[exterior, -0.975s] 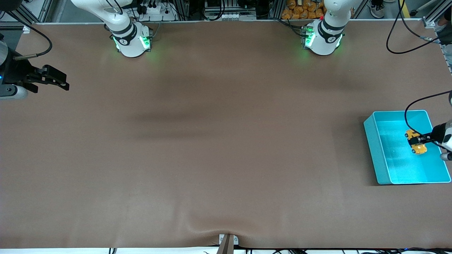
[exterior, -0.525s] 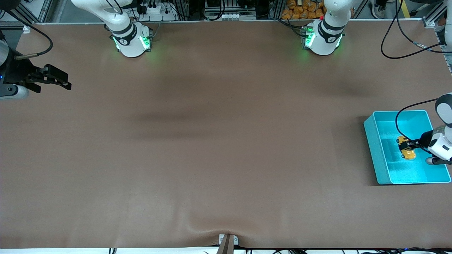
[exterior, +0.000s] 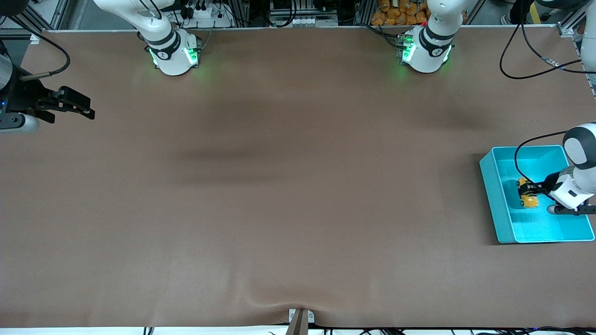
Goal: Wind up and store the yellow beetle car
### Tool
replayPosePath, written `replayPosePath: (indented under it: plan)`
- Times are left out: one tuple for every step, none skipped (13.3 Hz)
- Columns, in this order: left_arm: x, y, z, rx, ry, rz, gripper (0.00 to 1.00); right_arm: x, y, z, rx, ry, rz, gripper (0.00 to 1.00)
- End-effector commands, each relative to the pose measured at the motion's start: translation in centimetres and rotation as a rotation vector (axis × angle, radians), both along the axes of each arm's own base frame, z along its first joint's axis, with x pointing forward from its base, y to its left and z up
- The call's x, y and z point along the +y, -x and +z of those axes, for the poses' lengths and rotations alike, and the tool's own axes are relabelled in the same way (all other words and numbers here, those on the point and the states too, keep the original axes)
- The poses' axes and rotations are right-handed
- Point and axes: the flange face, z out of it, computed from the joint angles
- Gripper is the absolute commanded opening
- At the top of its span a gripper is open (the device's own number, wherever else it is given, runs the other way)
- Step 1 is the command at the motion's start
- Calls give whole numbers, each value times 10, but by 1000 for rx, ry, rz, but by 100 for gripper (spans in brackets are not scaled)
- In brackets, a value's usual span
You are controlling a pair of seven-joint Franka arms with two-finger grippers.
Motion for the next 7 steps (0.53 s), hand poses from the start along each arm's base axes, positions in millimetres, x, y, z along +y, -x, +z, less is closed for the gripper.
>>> replayPosePath:
  plan:
    - [0, 8, -5, 8, -9, -26, 3, -2, -1, 1, 9, -13, -20, 100]
    - [0, 9, -7, 12, -7, -25, 36, -2, -1, 1, 9, -14, -20, 100]
    - [-1, 8, -6, 11, -8, -25, 96, -1, -1, 1, 9, -14, -19, 100]
    - [-2, 6, -2, 4, -11, -28, 100, -1, -1, 1, 9, -14, -19, 100]
    - [-3, 5, 5, -2, -16, -26, 100, -1, -1, 1, 9, -14, -17, 100]
    - [-3, 3, 18, -16, -27, -27, 100, -1, -1, 1, 9, -14, -17, 100]
    - [-2, 1, 33, -32, -38, -31, 100, 0, -1, 1, 9, -14, -16, 100]
